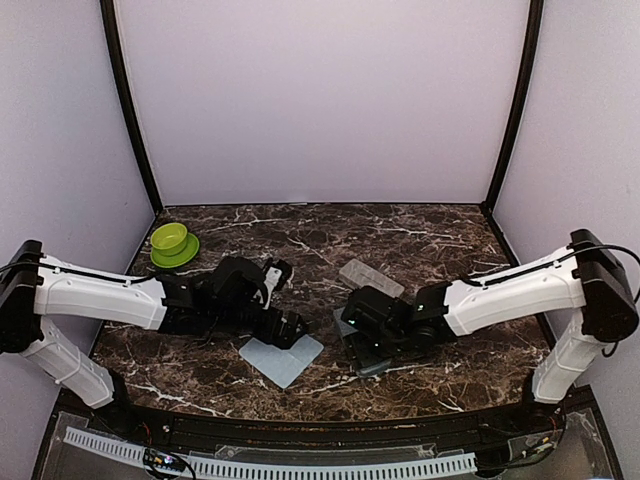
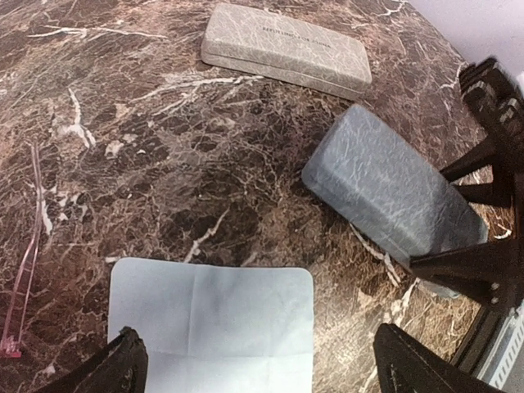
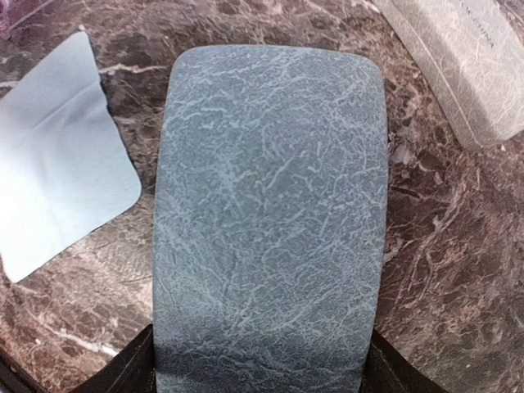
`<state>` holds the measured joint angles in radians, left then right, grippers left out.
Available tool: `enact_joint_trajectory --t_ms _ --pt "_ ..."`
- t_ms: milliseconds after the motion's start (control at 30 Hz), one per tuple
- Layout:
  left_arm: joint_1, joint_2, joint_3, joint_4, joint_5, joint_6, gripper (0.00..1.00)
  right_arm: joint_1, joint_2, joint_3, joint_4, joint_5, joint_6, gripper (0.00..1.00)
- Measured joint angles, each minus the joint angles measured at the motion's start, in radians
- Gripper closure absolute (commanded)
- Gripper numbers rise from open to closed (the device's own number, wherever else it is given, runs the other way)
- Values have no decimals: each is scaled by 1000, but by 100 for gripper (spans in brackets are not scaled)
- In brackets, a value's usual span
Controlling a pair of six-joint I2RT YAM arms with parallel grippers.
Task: Organize the sunglasses
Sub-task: Pick up the sunglasses case from the center of the board.
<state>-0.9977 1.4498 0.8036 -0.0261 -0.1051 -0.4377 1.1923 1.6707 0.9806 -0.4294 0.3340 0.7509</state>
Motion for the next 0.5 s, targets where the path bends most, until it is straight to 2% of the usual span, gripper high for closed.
enact_joint_trajectory --t_ms 333,500 --pt "5 -62 -189 304 210 119 1 -73 -298 -76 38 -210 -316 54" --pt "19 -98 -204 390 354 217 1 -74 -384 -76 35 -340 -467 59"
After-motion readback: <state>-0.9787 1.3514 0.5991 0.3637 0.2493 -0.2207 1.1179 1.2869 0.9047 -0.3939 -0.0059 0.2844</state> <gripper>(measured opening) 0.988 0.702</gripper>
